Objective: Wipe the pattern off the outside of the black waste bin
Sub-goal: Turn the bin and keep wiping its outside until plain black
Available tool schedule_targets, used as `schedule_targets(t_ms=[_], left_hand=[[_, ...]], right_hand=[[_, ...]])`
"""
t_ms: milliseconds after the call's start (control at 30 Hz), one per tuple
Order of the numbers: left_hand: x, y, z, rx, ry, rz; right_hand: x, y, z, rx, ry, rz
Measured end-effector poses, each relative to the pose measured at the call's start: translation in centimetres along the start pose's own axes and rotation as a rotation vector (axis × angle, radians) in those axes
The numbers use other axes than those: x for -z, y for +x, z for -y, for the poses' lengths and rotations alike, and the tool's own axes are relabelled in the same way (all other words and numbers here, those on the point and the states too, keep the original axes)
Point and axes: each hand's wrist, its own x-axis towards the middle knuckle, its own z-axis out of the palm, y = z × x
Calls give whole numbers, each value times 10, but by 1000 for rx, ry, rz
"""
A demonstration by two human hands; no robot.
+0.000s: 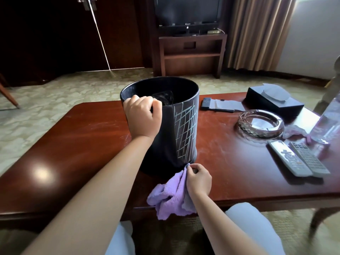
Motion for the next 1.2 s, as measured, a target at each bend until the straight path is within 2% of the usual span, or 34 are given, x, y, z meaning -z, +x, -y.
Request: schedule_targets(t_ms=[167,367,433,533,633,833,967,1133,1200], left_hand=[[0,0,0,11,0,-4],[0,1,-1,5,12,0],[0,0,-1,8,7,-1],[0,0,0,16,7,6],[-1,0,0,5,10,1],[0,0,0,5,12,-3],[-2,-1,0,-2,11,-26],[-1,0,-1,-9,12,-27],[-1,0,-1,-7,12,-28]], right_hand=[[3,4,-2,22,24,78],[2,8,1,-96,66,52],[1,9,3,-113,163,33],[-1,2,7,-43,329,11],[-4,-10,4,47,295,40],[-7,6,13,-208,385,-69],[-10,-5,17,10,429,-40],[-10,5,21,-293,446,-89],[-9,3,25,-204,431,-78]])
